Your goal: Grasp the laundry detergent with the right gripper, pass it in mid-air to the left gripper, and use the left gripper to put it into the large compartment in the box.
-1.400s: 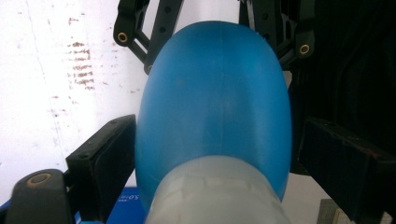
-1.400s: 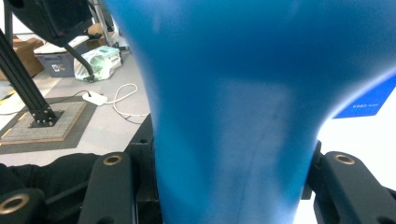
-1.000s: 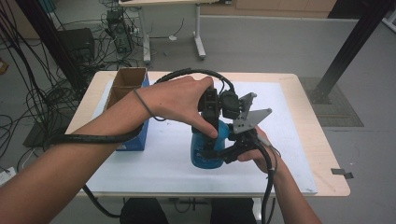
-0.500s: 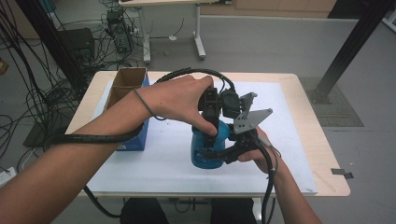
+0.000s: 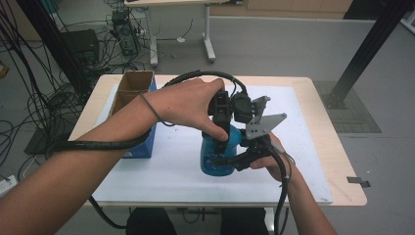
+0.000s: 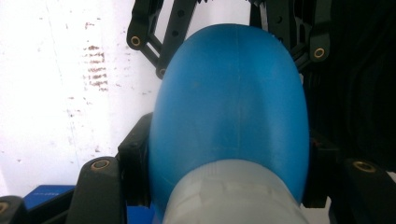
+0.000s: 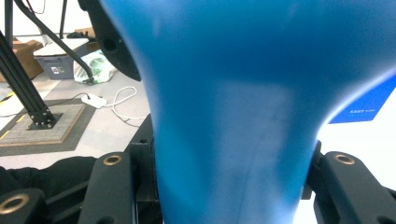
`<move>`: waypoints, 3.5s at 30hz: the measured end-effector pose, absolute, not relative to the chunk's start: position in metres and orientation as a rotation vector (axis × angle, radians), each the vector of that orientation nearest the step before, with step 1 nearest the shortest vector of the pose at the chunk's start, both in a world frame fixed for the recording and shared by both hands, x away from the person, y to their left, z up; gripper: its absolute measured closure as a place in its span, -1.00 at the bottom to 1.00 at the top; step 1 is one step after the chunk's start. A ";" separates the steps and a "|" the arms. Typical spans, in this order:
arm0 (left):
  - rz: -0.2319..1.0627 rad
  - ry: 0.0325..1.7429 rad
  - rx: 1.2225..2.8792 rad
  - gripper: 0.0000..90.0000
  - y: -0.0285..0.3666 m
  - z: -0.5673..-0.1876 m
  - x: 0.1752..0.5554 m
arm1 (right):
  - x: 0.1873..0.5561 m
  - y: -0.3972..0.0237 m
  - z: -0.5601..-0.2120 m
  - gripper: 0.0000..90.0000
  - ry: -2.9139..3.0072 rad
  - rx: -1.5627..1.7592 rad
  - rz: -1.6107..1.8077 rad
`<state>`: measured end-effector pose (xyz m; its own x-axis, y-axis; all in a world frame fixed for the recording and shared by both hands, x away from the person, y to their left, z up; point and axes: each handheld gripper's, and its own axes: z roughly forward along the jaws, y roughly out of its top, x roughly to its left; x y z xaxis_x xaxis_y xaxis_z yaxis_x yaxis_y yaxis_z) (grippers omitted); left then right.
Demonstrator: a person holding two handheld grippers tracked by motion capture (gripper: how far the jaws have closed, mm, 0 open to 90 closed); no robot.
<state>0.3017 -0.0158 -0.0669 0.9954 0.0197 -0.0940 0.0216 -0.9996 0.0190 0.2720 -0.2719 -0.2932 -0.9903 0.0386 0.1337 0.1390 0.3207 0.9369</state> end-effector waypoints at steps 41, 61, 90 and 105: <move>-0.129 0.035 3.112 -0.17 -0.012 -0.063 0.299 | 0.272 -0.271 -0.293 -0.01 -2.469 -0.166 -1.793; -0.122 0.037 3.109 -0.17 -0.011 -0.062 0.299 | 0.272 -0.270 -0.295 -0.01 -2.461 -0.166 -1.807; -0.104 0.037 3.107 -0.17 -0.011 -0.062 0.297 | 0.272 -0.270 -0.294 -0.01 -2.467 -0.165 -1.807; -0.101 0.051 3.097 -0.17 -0.008 -0.060 0.295 | 0.273 -0.270 -0.294 -0.01 -2.460 -0.160 -1.814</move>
<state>0.2955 -0.0079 -0.0599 0.9973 0.0317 -0.0655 0.0344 -0.9986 0.0411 0.2730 -0.2703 -0.2940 -0.9913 0.0358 0.1267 0.1316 0.2935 0.9469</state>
